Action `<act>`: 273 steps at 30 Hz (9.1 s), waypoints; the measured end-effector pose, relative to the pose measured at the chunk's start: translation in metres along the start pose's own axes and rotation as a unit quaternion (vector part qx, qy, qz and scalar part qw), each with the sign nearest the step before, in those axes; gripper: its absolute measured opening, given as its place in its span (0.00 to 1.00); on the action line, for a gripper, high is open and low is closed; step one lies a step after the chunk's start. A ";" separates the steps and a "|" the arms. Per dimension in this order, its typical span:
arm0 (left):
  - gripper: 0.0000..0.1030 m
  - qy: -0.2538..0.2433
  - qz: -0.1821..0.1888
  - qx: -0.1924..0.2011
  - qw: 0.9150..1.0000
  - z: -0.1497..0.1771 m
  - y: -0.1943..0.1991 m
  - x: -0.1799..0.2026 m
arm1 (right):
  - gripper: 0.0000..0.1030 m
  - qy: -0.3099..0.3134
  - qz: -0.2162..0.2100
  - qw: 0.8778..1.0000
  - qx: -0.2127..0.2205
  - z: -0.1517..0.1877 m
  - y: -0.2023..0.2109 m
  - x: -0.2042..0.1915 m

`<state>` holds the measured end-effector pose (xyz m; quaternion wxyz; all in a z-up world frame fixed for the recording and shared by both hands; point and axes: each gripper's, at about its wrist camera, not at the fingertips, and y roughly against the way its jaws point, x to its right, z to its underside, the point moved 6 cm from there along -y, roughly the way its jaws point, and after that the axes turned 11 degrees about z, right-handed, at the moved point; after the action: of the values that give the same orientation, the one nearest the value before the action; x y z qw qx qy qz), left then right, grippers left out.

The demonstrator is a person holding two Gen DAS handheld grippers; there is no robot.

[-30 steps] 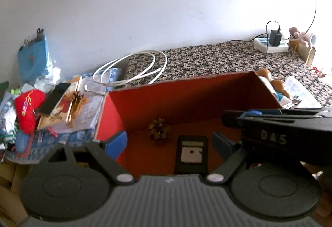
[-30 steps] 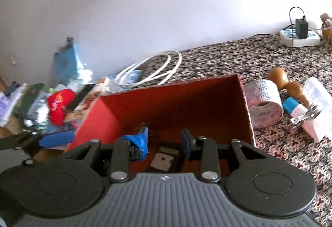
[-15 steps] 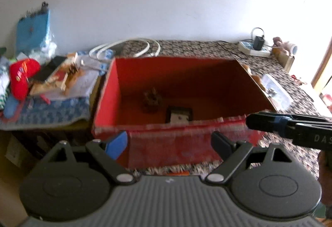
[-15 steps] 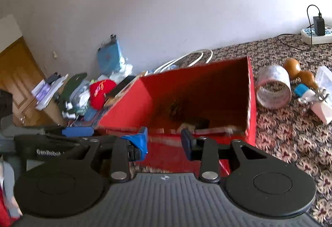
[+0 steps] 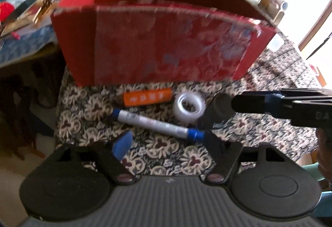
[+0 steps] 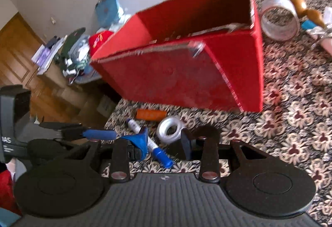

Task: Organize rigid objects
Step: 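Reach the right gripper to the clear tape roll and grasp it, then carry the tape roll with the right gripper over into the box, then open the right gripper to release the tape roll in the box, then move the right gripper out of the box to the black round object, then close the right gripper on the black round object, then lift the black round object with the right gripper and carry it into the box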

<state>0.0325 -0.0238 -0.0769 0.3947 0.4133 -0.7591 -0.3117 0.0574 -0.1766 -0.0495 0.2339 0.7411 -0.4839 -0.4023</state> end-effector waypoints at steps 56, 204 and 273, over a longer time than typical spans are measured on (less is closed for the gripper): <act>0.38 -0.108 0.100 0.047 0.988 -0.053 0.028 0.046 | 0.00 -0.014 0.008 1.000 0.013 -0.031 0.020 -0.001; 0.63 -0.199 0.063 -0.061 0.976 -0.010 -0.060 0.054 | 0.30 -0.180 -0.002 0.983 -0.036 0.036 -0.006 0.078; 0.37 -0.026 0.064 0.097 0.993 -0.147 0.010 -0.059 | 0.00 0.079 -0.092 0.986 -0.111 -0.147 -0.097 -0.039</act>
<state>0.1756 0.0109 -0.0161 0.3514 0.3924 -0.8207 -0.2213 0.2212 -0.1072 -0.0232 0.3144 0.7811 -0.3462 -0.4138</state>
